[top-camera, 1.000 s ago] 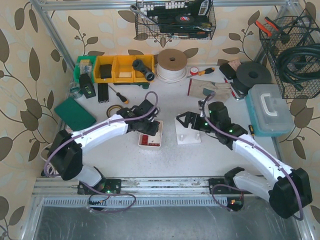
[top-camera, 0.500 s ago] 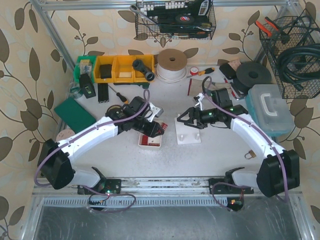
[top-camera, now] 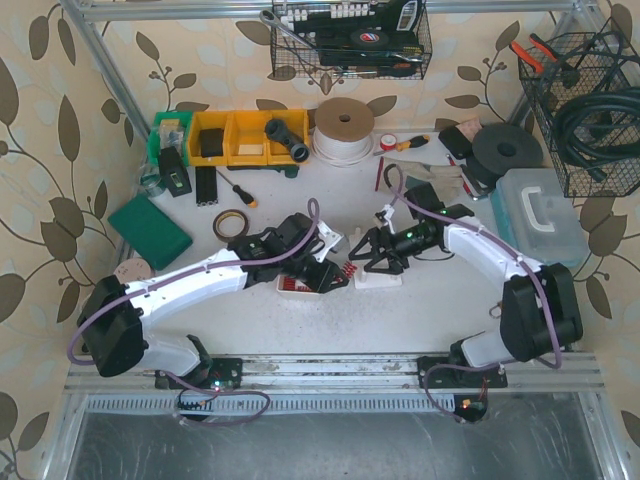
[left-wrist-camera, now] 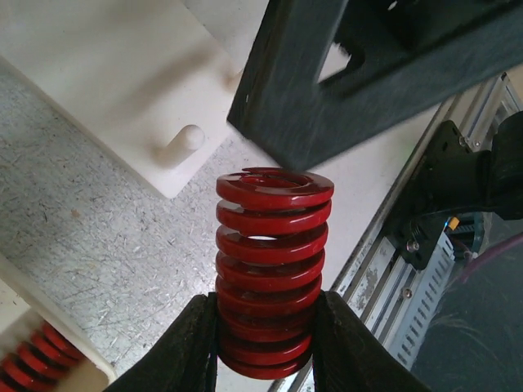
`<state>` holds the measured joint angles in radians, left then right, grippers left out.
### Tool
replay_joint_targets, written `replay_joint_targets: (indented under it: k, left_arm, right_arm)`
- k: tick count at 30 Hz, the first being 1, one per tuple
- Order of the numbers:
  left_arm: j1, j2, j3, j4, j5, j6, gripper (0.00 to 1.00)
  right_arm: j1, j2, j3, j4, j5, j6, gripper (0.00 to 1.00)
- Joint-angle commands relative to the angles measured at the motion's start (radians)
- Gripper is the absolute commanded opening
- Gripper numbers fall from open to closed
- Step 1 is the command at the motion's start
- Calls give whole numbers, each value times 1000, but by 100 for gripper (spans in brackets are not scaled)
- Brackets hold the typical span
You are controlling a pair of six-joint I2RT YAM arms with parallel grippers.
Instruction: Install the large spring
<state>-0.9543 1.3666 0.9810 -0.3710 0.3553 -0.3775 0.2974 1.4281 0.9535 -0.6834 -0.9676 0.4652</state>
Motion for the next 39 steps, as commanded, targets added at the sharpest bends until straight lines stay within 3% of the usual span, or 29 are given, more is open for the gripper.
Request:
replay_joint_targets:
  k: [1, 13, 19, 24, 32, 39]
  left_arm:
    - [-21, -30, 0, 76, -19, -7, 0]
    - [-35, -43, -16, 86, -14, 3, 0]
    - [-37, -29, -9, 79, -7, 6, 0]
    - [-38, -20, -6, 78, 2, 5, 0]
    - [-38, 2, 7, 69, 35, 10, 0]
    - [-40, 24, 21, 66, 49, 12, 0]
  right_arm:
    - [36, 56, 32, -80, -74, -40, 76]
    - [71, 97, 93, -150, -60, -52, 74]
    - [72, 136, 181, -325, 3, -181, 62]
    - [72, 137, 184, -326, 16, -189, 52]
    - [74, 142, 193, -315, -20, -188, 57]
    - [90, 150, 206, -317, -22, -185, 55]
